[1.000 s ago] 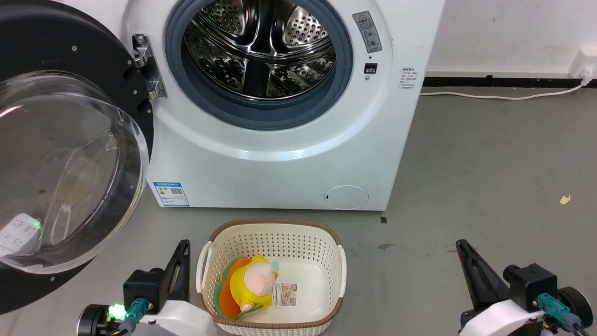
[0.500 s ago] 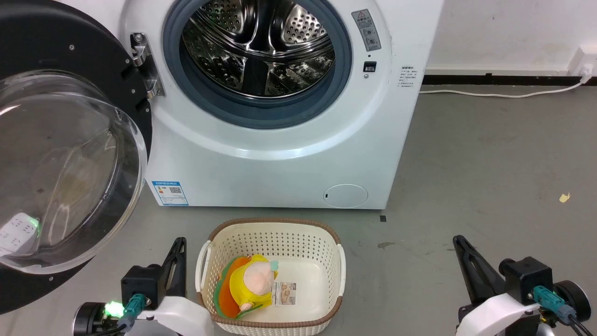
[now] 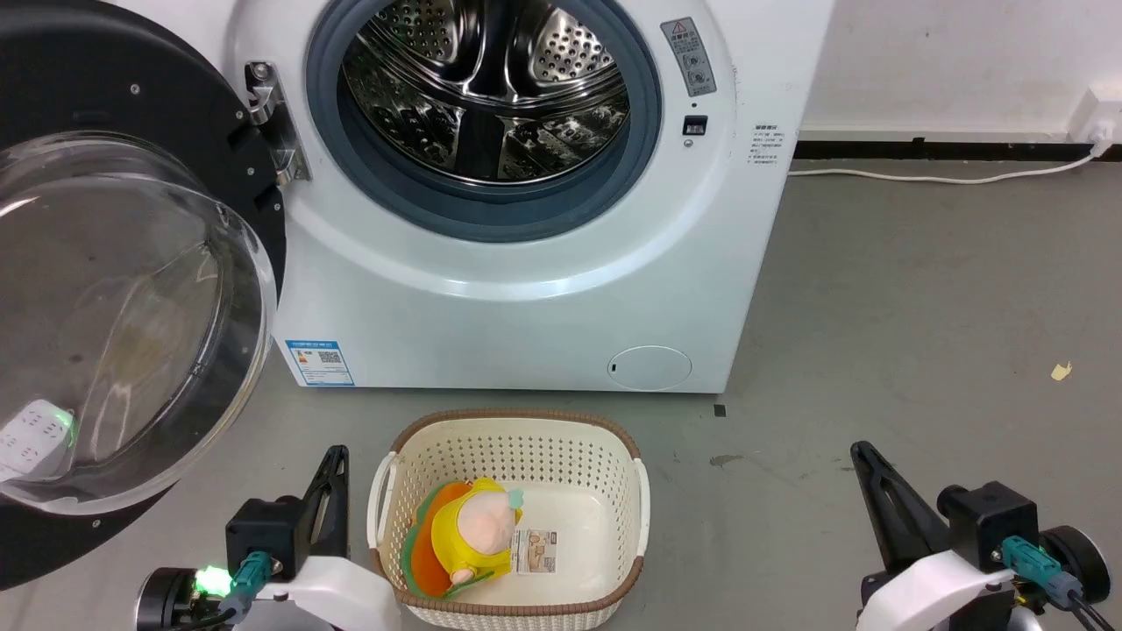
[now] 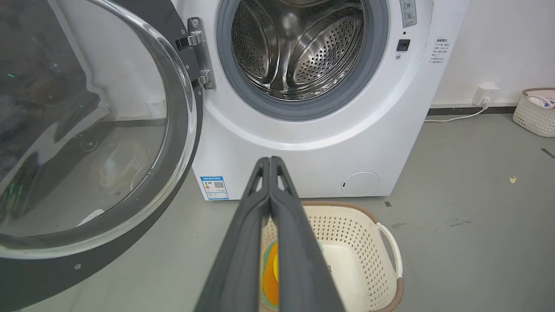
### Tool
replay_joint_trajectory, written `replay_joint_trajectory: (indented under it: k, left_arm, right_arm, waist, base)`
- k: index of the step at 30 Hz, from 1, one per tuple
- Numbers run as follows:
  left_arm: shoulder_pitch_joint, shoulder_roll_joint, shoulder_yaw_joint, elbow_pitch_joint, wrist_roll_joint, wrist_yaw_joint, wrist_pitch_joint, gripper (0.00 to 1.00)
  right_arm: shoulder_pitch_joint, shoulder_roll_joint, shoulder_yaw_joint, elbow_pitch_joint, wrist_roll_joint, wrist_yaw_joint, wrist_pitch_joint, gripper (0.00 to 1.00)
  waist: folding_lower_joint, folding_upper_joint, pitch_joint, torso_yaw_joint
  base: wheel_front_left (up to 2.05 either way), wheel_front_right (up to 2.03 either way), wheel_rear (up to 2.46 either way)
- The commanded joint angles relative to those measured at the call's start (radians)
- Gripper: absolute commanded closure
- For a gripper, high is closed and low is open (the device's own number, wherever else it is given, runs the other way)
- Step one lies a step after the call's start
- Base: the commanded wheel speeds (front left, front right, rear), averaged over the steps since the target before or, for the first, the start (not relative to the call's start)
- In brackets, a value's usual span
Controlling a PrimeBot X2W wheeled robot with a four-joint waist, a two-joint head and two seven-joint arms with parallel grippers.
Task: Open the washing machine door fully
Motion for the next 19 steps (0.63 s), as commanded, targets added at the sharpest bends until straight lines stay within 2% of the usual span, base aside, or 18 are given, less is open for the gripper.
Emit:
replay_joint_trajectory:
  k: [1,19]
  left_arm:
    - [-0.015,0.000,0.000,-0.004,0.009,0.003,0.000,1.00]
    - [-0.015,0.000,0.000,-0.004,0.009,0.003,0.000,1.00]
  right_arm:
    - [-0.012,0.004,-0.001,-0.004,-0.008,0.001,0.001,1.00]
    - [-0.012,0.004,-0.001,-0.004,-0.008,0.001,0.001,1.00]
  waist:
    - [0.0000,0.0000,0.000,0.000]
    - [0.0000,0.0000,0.000,0.000]
  base:
    - [0.00,0.00,0.00]
    - [0.00,0.00,0.00]
